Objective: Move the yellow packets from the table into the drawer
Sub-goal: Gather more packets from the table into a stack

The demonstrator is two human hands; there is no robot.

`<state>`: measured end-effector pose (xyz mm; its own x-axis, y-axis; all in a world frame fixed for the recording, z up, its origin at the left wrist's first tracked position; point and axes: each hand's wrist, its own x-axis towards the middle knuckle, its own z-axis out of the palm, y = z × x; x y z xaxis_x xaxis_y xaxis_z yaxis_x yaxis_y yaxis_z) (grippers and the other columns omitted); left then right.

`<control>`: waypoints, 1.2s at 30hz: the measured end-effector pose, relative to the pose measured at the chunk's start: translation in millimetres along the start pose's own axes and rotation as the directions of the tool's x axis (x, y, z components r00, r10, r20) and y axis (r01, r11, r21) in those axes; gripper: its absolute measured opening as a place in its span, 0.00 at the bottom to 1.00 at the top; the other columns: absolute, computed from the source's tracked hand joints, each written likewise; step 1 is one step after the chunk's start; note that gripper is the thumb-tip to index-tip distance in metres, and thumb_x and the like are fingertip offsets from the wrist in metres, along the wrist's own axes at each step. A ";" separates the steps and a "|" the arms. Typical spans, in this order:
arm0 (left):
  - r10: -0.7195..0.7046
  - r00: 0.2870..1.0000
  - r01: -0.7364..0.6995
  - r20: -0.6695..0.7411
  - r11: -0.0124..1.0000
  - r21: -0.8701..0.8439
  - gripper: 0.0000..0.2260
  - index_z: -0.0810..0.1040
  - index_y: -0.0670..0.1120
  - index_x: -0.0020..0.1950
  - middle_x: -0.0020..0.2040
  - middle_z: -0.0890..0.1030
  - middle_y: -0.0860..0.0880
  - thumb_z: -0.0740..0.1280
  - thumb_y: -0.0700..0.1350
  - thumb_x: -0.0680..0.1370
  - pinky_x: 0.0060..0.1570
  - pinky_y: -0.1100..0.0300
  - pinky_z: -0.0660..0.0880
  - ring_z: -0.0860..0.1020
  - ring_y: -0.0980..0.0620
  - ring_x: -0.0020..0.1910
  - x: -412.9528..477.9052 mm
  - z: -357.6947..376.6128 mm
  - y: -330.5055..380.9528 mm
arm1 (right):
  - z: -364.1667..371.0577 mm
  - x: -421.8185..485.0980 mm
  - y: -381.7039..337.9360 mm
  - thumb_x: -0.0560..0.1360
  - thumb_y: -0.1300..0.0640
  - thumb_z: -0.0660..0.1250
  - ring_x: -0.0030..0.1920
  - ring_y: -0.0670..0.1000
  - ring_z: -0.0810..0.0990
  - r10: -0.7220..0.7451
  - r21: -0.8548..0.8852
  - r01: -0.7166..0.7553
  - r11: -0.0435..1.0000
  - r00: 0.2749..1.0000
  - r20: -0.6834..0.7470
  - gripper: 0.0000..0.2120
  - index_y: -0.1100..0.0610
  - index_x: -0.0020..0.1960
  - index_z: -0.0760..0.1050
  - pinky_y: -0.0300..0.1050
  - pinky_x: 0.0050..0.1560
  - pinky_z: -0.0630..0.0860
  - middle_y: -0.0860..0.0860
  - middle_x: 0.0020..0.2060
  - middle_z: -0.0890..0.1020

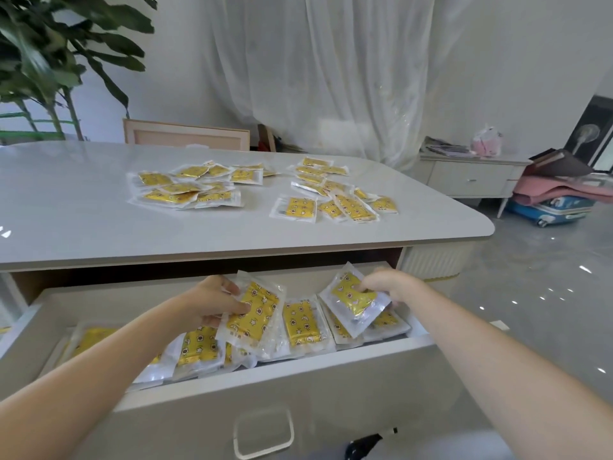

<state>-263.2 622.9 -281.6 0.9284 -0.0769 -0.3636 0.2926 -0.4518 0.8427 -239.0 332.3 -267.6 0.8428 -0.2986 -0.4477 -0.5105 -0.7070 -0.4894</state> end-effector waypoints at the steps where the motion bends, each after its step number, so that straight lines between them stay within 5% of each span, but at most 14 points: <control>1: 0.001 1.000 -0.001 -0.003 1.000 -0.004 0.17 0.71 0.45 0.57 0.52 0.76 0.45 0.73 0.39 0.72 0.32 0.63 0.71 0.75 0.53 0.37 -0.8 0.0 -0.1 | 4.1 -0.2 1.5 0.79 0.61 0.62 0.45 0.55 0.78 0.018 0.064 -0.020 0.998 1.000 0.020 0.10 0.63 0.59 0.70 0.48 0.51 0.76 0.57 0.48 0.78; 3: 0.000 1.000 0.000 -0.001 1.000 -0.030 0.16 0.70 0.44 0.57 0.46 0.76 0.48 0.72 0.38 0.73 0.30 0.64 0.70 0.74 0.54 0.34 -1.9 -0.1 0.0 | 10.3 -1.1 4.4 0.78 0.64 0.60 0.41 0.54 0.78 0.011 0.023 -0.011 1.000 1.000 -0.018 0.08 0.62 0.57 0.70 0.49 0.50 0.77 0.56 0.41 0.77; 7: -0.002 1.000 0.002 -0.007 0.998 -0.056 0.16 0.70 0.44 0.57 0.43 0.76 0.48 0.72 0.38 0.73 0.30 0.63 0.71 0.74 0.54 0.34 -1.8 -0.1 0.7 | 6.8 0.7 1.3 0.75 0.64 0.64 0.56 0.54 0.79 -0.218 -0.280 0.170 0.945 0.964 -0.150 0.18 0.59 0.65 0.73 0.46 0.54 0.79 0.56 0.58 0.78; 9: -0.001 1.000 0.000 -0.013 0.998 -0.065 0.16 0.70 0.44 0.56 0.45 0.77 0.47 0.72 0.37 0.73 0.33 0.62 0.73 0.76 0.53 0.37 -1.0 -0.1 -0.2 | 8.9 -4.1 -4.4 0.74 0.61 0.69 0.51 0.51 0.78 -0.243 -0.255 0.237 0.937 0.970 0.011 0.18 0.55 0.63 0.76 0.41 0.48 0.78 0.52 0.54 0.78; 11: -0.003 1.000 0.002 -0.012 0.997 -0.077 0.16 0.70 0.44 0.56 0.49 0.78 0.45 0.72 0.37 0.73 0.37 0.61 0.76 0.78 0.50 0.40 -0.8 0.1 -1.3 | 15.4 -9.0 -8.1 0.74 0.59 0.70 0.52 0.52 0.79 -0.168 -0.309 0.221 0.925 0.967 0.191 0.19 0.53 0.64 0.76 0.43 0.53 0.79 0.52 0.56 0.77; 14: -0.008 1.000 0.009 0.005 0.995 -0.104 0.16 0.70 0.44 0.56 0.54 0.80 0.41 0.72 0.37 0.73 0.45 0.56 0.79 0.80 0.47 0.46 -1.0 -0.3 -2.6 | 23.2 -12.9 -14.7 0.76 0.58 0.67 0.53 0.54 0.81 -0.195 -0.388 0.242 0.889 0.968 0.156 0.19 0.54 0.66 0.75 0.47 0.56 0.79 0.55 0.60 0.79; 16: -0.024 0.999 0.028 0.028 0.991 -0.134 0.16 0.71 0.44 0.57 0.54 0.80 0.40 0.72 0.36 0.73 0.48 0.54 0.80 0.81 0.46 0.47 -1.4 -1.6 -3.0 | 26.7 -18.3 -25.5 0.78 0.56 0.66 0.51 0.51 0.82 -0.266 -0.280 0.297 0.913 0.953 0.145 0.17 0.55 0.66 0.75 0.47 0.55 0.79 0.53 0.59 0.80; 19: -0.051 0.997 0.062 0.059 0.979 -0.195 0.16 0.72 0.43 0.57 0.49 0.81 0.42 0.72 0.35 0.72 0.35 0.61 0.79 0.79 0.51 0.40 -3.8 -3.1 -0.6 | 36.6 -39.2 -51.9 0.77 0.51 0.68 0.49 0.49 0.83 -0.311 0.121 0.287 0.950 0.890 0.334 0.20 0.57 0.65 0.74 0.44 0.49 0.81 0.49 0.56 0.81; 21: -0.077 0.994 0.096 0.081 0.960 -0.264 0.15 0.72 0.43 0.55 0.47 0.81 0.43 0.72 0.34 0.72 0.31 0.62 0.77 0.79 0.53 0.38 -7.0 -3.0 2.1 | 48.8 -50.5 -67.1 0.75 0.49 0.69 0.51 0.51 0.82 -0.313 0.159 0.271 0.949 0.868 0.385 0.20 0.59 0.62 0.75 0.45 0.49 0.81 0.50 0.56 0.80; 25: -0.085 0.993 0.110 0.081 0.912 -0.394 0.19 0.71 0.38 0.61 0.50 0.81 0.40 0.71 0.31 0.72 0.45 0.52 0.80 0.80 0.48 0.40 -15.1 -9.6 2.9 | 69.9 -54.9 -85.2 0.74 0.58 0.71 0.49 0.54 0.82 -0.315 0.327 0.207 0.922 0.893 0.322 0.12 0.62 0.54 0.76 0.48 0.54 0.80 0.56 0.52 0.82; 31: 0.035 0.999 -0.030 -0.036 0.993 0.118 0.14 0.72 0.44 0.64 0.57 0.76 0.46 0.65 0.42 0.78 0.52 0.56 0.75 0.76 0.49 0.55 -42.4 -59.9 1.5 | 75.2 -63.2 -99.6 0.75 0.63 0.69 0.54 0.57 0.82 -0.280 0.341 0.173 0.924 0.912 0.298 0.17 0.65 0.62 0.70 0.48 0.49 0.80 0.60 0.58 0.80; 36: 0.126 0.989 -0.072 -0.080 0.873 0.483 0.09 0.75 0.47 0.57 0.55 0.79 0.46 0.62 0.43 0.78 0.40 0.61 0.70 0.75 0.51 0.46 -61.5 -119.1 -5.3 | 102.8 -70.0 -129.3 0.77 0.65 0.67 0.51 0.57 0.80 -0.291 0.311 0.167 0.936 0.864 0.411 0.14 0.65 0.61 0.71 0.50 0.51 0.79 0.60 0.58 0.80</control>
<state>-294.6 735.9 -216.3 0.9731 -0.0617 -0.2218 0.0780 -0.8179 0.5700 -249.6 510.5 -249.9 0.8069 0.2107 -0.5519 -0.3897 -0.5123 -0.7653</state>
